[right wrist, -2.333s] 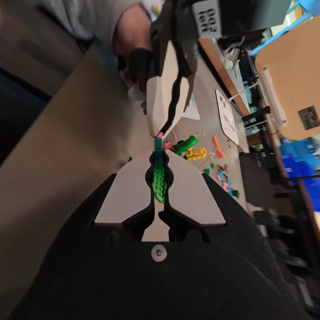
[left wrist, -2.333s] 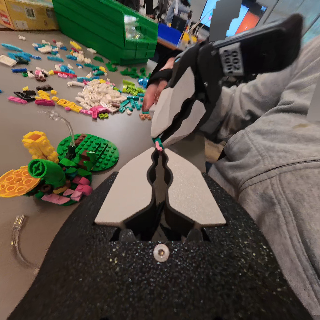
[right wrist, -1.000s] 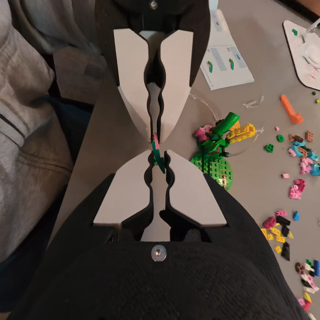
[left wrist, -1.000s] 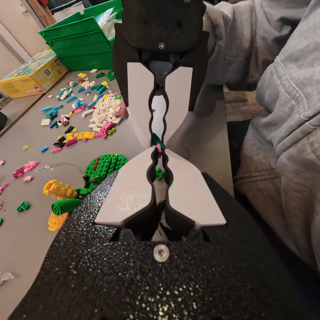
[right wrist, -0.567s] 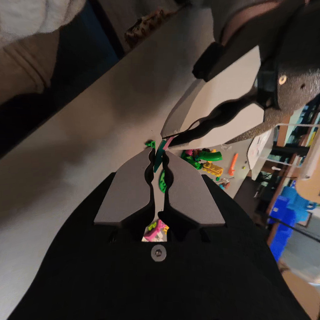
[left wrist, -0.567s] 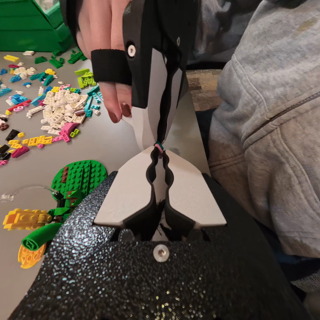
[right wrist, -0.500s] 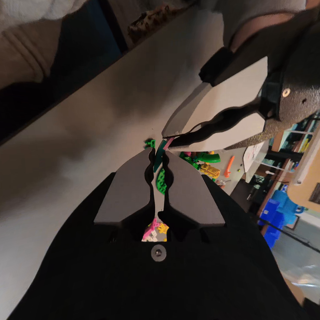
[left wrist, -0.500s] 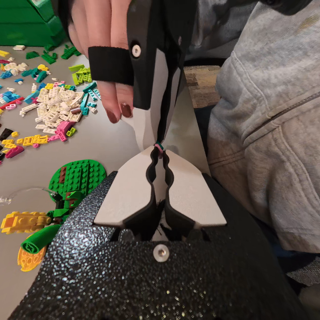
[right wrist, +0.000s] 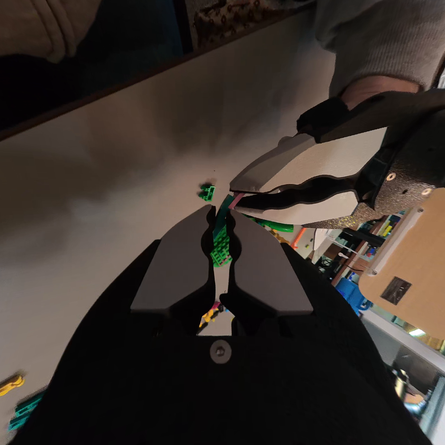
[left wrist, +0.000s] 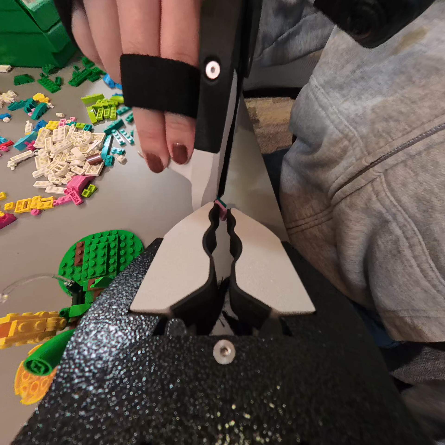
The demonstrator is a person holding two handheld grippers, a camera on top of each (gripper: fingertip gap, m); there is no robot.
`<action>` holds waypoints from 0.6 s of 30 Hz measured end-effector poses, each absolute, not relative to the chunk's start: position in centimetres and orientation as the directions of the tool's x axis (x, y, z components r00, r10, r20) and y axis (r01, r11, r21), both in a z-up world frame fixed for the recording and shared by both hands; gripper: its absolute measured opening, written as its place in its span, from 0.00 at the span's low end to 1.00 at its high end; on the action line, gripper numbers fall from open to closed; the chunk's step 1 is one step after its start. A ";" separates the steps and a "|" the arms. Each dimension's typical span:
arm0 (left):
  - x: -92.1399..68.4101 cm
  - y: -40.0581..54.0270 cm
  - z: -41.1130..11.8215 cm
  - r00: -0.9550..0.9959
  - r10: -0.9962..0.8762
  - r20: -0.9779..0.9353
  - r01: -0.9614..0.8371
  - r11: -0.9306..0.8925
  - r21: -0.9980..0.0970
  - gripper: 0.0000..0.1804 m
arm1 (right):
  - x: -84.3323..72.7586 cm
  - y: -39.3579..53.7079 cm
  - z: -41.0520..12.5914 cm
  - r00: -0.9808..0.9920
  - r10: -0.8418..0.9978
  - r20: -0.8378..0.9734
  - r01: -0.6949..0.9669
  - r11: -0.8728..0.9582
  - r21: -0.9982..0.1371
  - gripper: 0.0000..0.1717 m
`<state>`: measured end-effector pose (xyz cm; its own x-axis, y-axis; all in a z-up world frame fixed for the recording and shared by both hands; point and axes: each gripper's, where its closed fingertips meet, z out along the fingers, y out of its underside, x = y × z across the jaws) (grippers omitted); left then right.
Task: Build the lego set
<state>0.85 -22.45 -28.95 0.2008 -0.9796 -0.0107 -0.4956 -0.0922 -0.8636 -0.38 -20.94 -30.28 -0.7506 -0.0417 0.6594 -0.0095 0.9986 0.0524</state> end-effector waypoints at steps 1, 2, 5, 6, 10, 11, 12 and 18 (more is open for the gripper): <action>0.9 -22.5 -28.7 0.200 -0.980 0.010 -0.469 -0.105 -0.877 0.04 | -0.4 -21.0 -30.1 -0.740 -0.047 0.670 -0.015 0.998 0.054 0.04; 0.8 -22.5 -28.5 0.202 -0.979 0.024 -0.442 -0.113 -0.890 0.04 | -0.5 -21.0 -29.9 -0.729 -0.046 0.683 -0.017 0.999 0.049 0.04; 0.7 -22.4 -28.2 0.204 -0.976 0.069 -0.379 -0.144 -0.914 0.04 | -0.6 -21.0 -29.5 -0.697 -0.052 0.716 -0.019 0.998 0.054 0.04; 0.7 -22.4 -28.1 0.202 -0.976 0.080 -0.361 -0.151 -0.920 0.04 | -0.7 -21.0 -29.4 -0.686 -0.054 0.726 -0.019 0.998 0.057 0.04; 0.6 -22.4 -27.4 0.199 -0.971 0.132 -0.281 -0.185 -0.942 0.04 | -1.0 -21.0 -28.8 -0.628 -0.045 0.777 -0.024 0.999 0.038 0.04; 0.5 -22.2 -27.2 0.207 -0.968 0.141 -0.259 -0.193 -0.946 0.04 | -1.1 -20.9 -28.6 -0.606 -0.056 0.794 -0.028 0.998 0.049 0.04; 0.3 -22.0 -27.1 0.217 -0.965 0.147 -0.244 -0.200 -0.949 0.04 | -1.3 -20.6 -28.4 -0.582 -0.064 0.811 -0.023 0.998 0.063 0.04; -1.1 -20.6 -26.2 0.322 -0.940 0.111 -0.177 -0.175 -0.969 0.03 | -2.1 -19.3 -26.9 -0.391 -0.156 0.907 0.028 0.983 0.181 0.04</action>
